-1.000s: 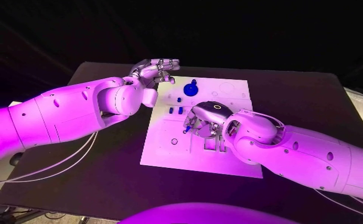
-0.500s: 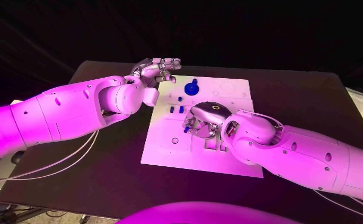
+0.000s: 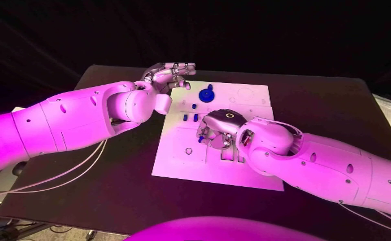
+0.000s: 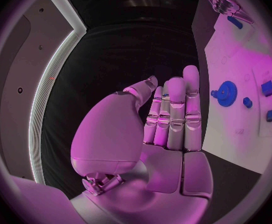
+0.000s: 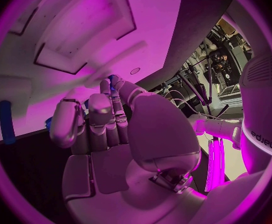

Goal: Assemble the parts on the task board

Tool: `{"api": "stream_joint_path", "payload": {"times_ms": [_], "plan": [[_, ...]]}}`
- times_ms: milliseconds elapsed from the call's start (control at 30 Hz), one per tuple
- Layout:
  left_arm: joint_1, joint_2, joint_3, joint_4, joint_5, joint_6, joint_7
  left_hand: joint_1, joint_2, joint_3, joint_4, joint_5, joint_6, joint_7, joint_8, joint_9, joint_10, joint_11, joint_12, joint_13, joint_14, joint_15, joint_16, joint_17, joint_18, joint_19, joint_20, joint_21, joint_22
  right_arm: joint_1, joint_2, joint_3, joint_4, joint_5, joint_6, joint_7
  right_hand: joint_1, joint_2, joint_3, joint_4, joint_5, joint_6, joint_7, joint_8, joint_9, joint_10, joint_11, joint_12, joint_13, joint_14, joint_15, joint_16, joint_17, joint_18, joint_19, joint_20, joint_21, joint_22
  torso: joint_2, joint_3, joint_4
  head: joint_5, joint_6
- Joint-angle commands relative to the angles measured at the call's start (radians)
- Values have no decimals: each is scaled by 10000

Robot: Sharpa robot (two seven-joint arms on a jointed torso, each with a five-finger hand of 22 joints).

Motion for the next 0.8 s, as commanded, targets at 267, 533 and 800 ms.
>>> {"api": "stream_joint_path", "payload": {"times_ms": [267,533,800], "plan": [[3,44,5,-5,-54,210,-10,31,84,-58,-11,0,-66,-24,52,-8,-102,-3,35,3,-94,13,-37,-14,116,-8,89,-53,-10,-41,65,-98,-141,-357,-87,-302,-342,-352,-224,104,89,-955,317,-156,-238,-850,314,-253,8,82,316,-204,-229,158,-318,263,-344,-484,-9,-5,0,16,-10],[3,49,5,-9,-54,189,-8,20,87,-76,0,-1,-92,-13,53,-9,-134,8,42,1,-99,21,-32,-18,114,-5,95,-66,-19,-41,-11,-112,-105,-203,-675,-154,-505,-650,-693,169,167,-1766,421,-171,-287,-1566,437,-143,30,-157,434,-614,-692,294,-691,414,-777,-1083,-5,3,1,4,8],[1,45,4,-68,-54,177,5,9,97,-82,13,0,-98,-9,55,-9,-143,12,48,1,-98,25,-24,-12,113,-4,98,-71,-23,-9,-780,-54,570,310,-1897,142,-354,-551,-1045,192,453,-1615,417,-27,-204,-1644,411,383,107,-135,417,-594,-773,288,-615,420,-778,-1058,-10,9,-4,-46,81]]}}
